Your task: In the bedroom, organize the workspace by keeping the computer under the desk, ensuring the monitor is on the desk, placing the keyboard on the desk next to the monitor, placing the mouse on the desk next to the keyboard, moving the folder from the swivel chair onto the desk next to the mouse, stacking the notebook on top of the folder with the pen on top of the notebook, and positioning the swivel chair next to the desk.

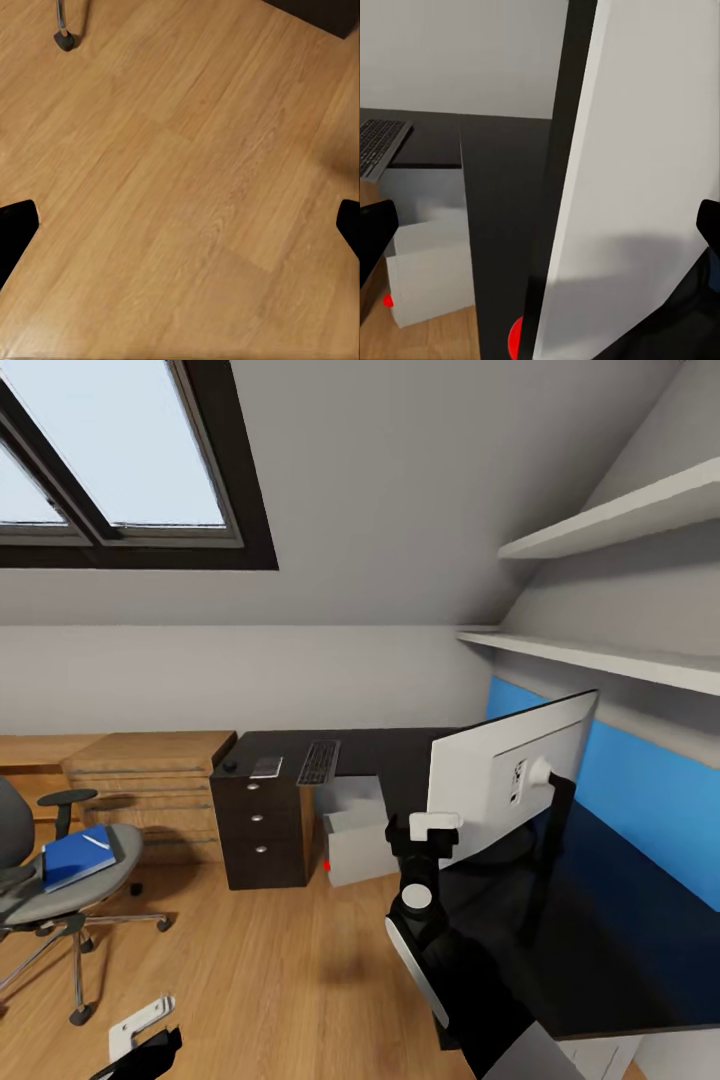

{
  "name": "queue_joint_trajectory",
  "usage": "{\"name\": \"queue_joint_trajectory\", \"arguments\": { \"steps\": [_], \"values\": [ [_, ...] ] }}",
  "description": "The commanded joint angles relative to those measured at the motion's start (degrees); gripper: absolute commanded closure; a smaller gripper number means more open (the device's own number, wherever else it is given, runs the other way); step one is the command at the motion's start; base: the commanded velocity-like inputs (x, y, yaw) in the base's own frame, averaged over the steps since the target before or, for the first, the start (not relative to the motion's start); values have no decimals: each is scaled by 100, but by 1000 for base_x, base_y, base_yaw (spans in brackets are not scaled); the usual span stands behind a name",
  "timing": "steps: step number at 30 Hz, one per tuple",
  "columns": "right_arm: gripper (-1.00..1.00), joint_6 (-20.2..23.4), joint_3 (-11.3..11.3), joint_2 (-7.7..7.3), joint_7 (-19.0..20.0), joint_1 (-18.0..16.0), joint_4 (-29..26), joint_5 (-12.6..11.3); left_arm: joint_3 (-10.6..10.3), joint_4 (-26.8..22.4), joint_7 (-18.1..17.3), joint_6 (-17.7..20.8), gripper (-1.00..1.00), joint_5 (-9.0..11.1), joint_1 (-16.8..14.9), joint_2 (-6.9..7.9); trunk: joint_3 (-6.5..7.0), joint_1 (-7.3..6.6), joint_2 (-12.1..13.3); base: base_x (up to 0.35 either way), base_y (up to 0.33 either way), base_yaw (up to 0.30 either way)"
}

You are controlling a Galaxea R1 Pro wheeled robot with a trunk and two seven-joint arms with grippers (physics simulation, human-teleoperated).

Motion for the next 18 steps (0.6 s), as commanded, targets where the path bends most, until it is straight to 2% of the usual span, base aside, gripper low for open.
{"name": "queue_joint_trajectory", "arguments": {
  "steps": [1,6,11,15,17,18],
  "values": [
    [-100,38,14,-2,-38,-7,-1,-25,-13,73,28,-73,-100,42,-3,1,11,-22,37,0,0,0],
    [-100,54,-12,11,-28,-11,108,-33,-163,329,10,-363,-100,43,-3,4,101,-132,237,0,0,0],
    [-100,-10,-163,40,-14,-113,702,-72,-307,414,5,-461,-100,40,-3,4,191,-242,438,0,0,0],
    [-100,-253,-379,61,-13,-658,1374,-91,-347,434,4,-487,-100,36,-3,5,262,-330,598,0,0,0],
    [-100,-501,-458,68,-16,-1077,1755,-97,-359,440,4,-495,-100,32,-3,11,298,-374,678,0,0,0],
    [-100,-557,-469,68,-16,-1139,1821,-98,-361,440,4,-496,-100,31,-3,12,316,-396,718,0,0,0]
  ]
}}
